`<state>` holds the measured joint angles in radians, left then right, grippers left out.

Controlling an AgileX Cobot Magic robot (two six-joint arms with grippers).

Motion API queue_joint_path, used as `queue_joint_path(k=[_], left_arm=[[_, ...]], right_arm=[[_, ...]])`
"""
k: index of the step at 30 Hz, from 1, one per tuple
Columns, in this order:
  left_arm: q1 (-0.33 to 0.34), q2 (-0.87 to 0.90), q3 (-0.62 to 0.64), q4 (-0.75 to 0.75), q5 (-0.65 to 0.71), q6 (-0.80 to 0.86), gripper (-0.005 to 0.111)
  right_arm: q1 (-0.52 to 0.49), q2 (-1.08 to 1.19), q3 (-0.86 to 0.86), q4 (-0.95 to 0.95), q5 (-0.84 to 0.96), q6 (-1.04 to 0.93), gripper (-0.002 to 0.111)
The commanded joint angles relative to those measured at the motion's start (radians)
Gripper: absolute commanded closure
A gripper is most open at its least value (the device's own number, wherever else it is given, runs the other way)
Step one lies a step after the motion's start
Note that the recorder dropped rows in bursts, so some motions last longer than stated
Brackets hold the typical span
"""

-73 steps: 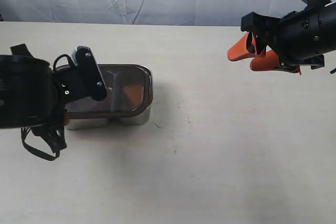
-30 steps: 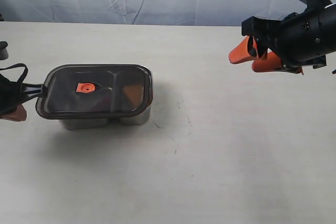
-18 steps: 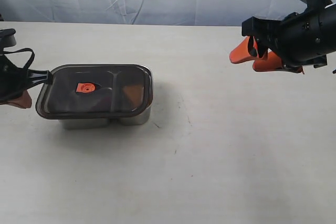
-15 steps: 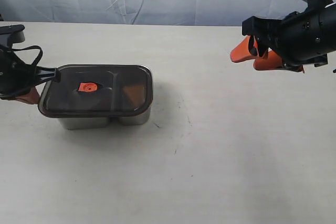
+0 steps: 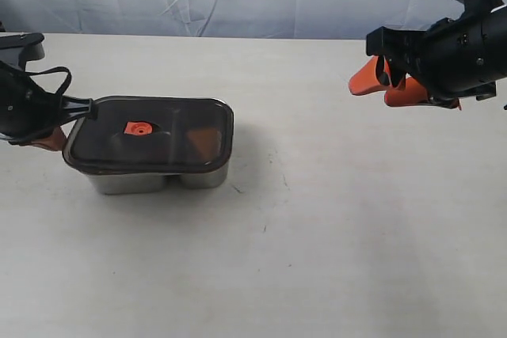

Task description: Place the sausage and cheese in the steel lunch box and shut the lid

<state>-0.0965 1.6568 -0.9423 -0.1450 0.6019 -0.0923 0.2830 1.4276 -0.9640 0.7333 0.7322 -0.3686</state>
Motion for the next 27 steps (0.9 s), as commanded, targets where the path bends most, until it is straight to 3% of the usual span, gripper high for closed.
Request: queue_joint_path(k=[1, 10, 13, 16, 20, 27], left_arm=[[-0.006, 0.022, -0.006, -0.037, -0.002, 0.003, 0.107], [-0.006, 0.036, -0.006, -0.034, 0.012, 0.048, 0.107], [-0.006, 0.009, -0.006, 0.010, 0.026, 0.051, 0.107], [-0.001, -0.033, -0.006, 0.055, 0.037, 0.042, 0.107], [0.000, -0.093, -0.006, 0.051, 0.029, 0.042, 0.107], [0.000, -0.134, -0.006, 0.051, 0.021, 0.042, 0.107]], right_arm=[[-0.002, 0.001, 0.005, 0.017, -0.009, -0.006, 0.053], [-0.002, 0.006, 0.005, 0.081, 0.022, -0.006, 0.054], [0.041, 0.029, 0.005, 0.134, 0.048, -0.006, 0.058], [0.138, 0.081, 0.005, 0.170, 0.007, -0.006, 0.071], [0.273, 0.166, 0.005, 0.193, -0.086, -0.006, 0.108], [0.391, 0.302, 0.000, 0.221, -0.137, 0.001, 0.108]])
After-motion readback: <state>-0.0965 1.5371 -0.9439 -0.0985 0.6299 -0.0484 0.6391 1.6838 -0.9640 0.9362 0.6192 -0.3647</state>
